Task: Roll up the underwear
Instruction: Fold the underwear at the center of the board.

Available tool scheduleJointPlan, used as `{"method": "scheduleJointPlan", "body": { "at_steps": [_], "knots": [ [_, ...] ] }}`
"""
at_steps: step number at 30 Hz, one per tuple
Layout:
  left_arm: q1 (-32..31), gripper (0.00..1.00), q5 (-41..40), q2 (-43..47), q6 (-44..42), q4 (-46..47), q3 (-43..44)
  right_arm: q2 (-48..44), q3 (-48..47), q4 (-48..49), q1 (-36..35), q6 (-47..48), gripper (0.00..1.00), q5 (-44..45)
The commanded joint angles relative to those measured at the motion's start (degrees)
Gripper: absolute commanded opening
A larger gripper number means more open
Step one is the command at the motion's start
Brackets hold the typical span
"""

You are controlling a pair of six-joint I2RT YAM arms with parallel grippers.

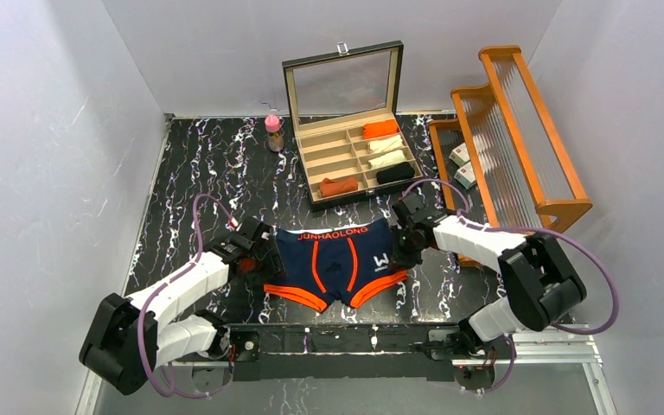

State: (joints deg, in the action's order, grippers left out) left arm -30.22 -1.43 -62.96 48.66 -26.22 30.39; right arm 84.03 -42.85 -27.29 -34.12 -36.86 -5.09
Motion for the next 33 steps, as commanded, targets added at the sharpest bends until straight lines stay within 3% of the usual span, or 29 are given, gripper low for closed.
{"method": "scheduleJointPlan", "body": {
  "at_steps": [1,10,16,23,33],
  "knots": [
    [-0.2,0.56,-1.2,0.5,-0.1,-0.7,0.0,-1.3,1.4,-8.1,-0.3,-0.4,0.24,2.0],
    [-0.2,0.61,0.7,1.4,-6.1,0.4,12.5,2.2,-15.8,-7.5,2.4,3.6,0.29,4.6],
    [-0.1,0.63,1.2,-9.3,-11.2,2.6,18.8,10.4,-23.1,-4.2,6.1,6.7,0.23,3.3],
    [0.7,0.6,-0.1,-18.5,-14.0,8.3,18.4,20.3,-26.0,-1.6,6.8,9.4,0.18,4.1],
    [4.9,0.59,-6.5,-22.0,-15.0,13.2,13.9,22.4,-24.8,-0.9,7.0,14.3,0.2,9.4]
  ]
}}
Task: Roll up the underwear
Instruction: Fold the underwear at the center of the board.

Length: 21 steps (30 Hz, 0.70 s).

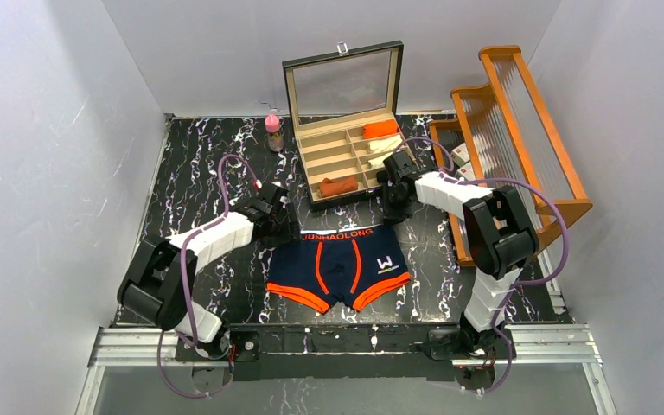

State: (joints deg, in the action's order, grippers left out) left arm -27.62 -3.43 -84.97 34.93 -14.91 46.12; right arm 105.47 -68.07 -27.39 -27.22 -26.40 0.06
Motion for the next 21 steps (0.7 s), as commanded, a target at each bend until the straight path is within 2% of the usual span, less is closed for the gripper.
{"method": "scheduleJointPlan", "body": {
  "at_steps": [1,4,6,8,10,11,14,17,21],
  "knots": [
    [2.6,0.59,-5.4,-0.4,-1.1,0.8,-1.9,0.7,0.1,-1.1,0.1,4.1,0.21,4.6],
    [3.4,0.61,-8.2,-1.0,-0.4,-2.4,-1.9,-0.4,-1.4,-2.1,0.1,5.2,0.24,4.4],
    [3.5,0.62,-8.4,0.7,-0.2,-3.6,-2.5,-3.0,-3.7,-2.6,0.1,6.8,0.29,0.9],
    [3.5,0.63,-7.4,3.8,0.3,-4.1,-3.1,-4.8,-5.7,-2.9,0.1,7.2,0.35,-3.3],
    [3.6,0.65,-5.5,9.0,1.4,-4.8,-3.9,-6.7,-7.9,-2.7,0.1,6.8,0.46,-7.5],
    [3.6,0.65,-4.5,11.8,2.1,-5.4,-4.3,-7.4,-8.7,-2.7,0.0,6.5,0.49,-9.1],
    [3.8,0.68,-1.6,18.4,5.1,-7.9,-6.8,-8.4,-10.8,-2.9,-1.2,3.9,0.51,-11.2],
    [4.1,0.68,1.4,23.2,8.1,-10.8,-10.5,-8.4,-13.0,-4.0,-4.5,1.3,0.51,-7.1],
    [4.2,0.68,2.6,29.3,12.6,-14.0,-15.0,-7.7,-17.3,-5.7,-14.5,-0.7,0.51,7.5]
  ]
}}
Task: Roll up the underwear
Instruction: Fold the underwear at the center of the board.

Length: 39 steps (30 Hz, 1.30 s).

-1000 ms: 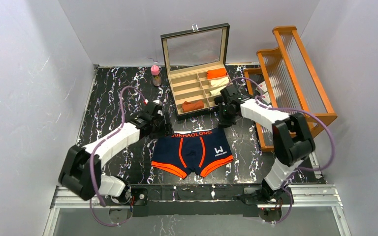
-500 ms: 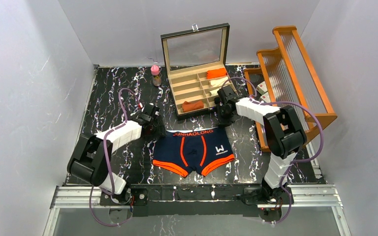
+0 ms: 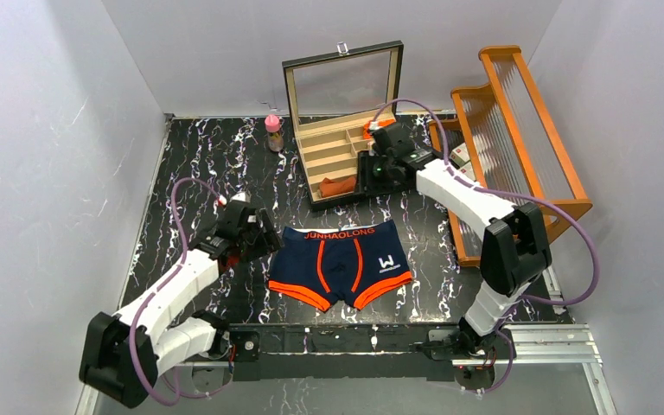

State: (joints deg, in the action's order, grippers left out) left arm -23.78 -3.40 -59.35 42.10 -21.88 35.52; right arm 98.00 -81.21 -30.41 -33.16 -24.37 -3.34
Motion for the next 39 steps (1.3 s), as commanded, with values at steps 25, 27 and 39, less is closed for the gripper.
{"method": "scheduleJointPlan", "body": {
  "at_steps": [25,27,39],
  "knots": [
    [0.1,0.39,6.8,7.3,13.1,-4.4,-13.6,17.2,-15.3,2.0,-20.9,-14.2,0.54,4.2],
    [0.1,0.36,7.0,7.0,13.1,-3.5,-14.3,19.9,-17.9,0.8,-22.0,-14.4,0.52,4.5],
    [-0.1,0.13,9.2,7.6,13.4,0.6,-17.7,34.3,-36.0,-8.2,-26.5,-15.2,0.49,13.5]
  ]
}}
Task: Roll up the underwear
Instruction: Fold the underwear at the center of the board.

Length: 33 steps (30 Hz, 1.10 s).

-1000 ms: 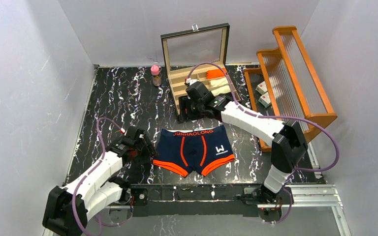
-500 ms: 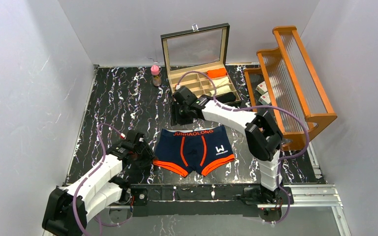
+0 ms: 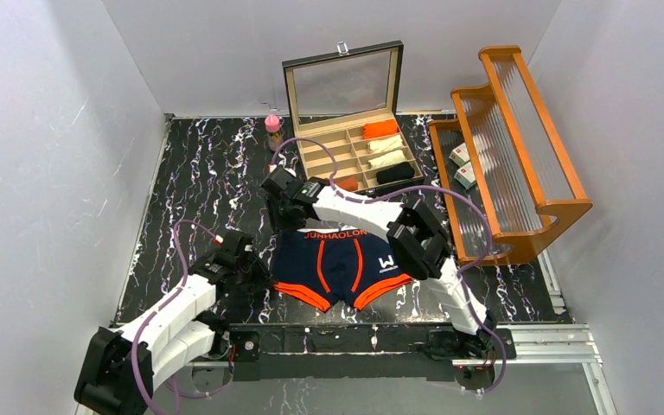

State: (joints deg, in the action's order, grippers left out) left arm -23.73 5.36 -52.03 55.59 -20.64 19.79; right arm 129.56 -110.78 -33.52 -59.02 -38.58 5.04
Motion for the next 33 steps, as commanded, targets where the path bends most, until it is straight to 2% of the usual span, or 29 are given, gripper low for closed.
{"method": "scheduleJointPlan", "body": {
  "at_steps": [1,9,15,21,29,33],
  "knots": [
    [-0.2,0.12,0.5,0.4,0.0,-0.6,-2.0,3.5,-7.3,-6.1,-0.9,-1.0,0.48,6.2],
    [-0.4,0.07,0.4,1.4,0.1,-0.7,-2.0,6.9,-9.8,-8.3,-1.8,-1.0,0.45,11.0],
    [-0.4,0.03,-0.3,1.3,-0.2,-1.5,-1.3,10.1,-11.7,-7.8,-1.9,0.0,0.43,11.1],
    [-0.4,0.0,-2.2,1.3,-0.3,-4.1,0.5,14.6,-16.2,-10.9,-2.1,1.3,0.26,12.5],
    [-0.5,0.0,-5.0,1.9,-1.5,-9.0,5.1,15.4,-20.0,-11.6,-2.3,3.1,0.04,11.6],
    [-0.5,0.0,-8.0,1.9,-3.0,-11.7,8.3,12.5,-21.2,-10.0,-2.0,3.7,0.01,7.8]
  ]
}}
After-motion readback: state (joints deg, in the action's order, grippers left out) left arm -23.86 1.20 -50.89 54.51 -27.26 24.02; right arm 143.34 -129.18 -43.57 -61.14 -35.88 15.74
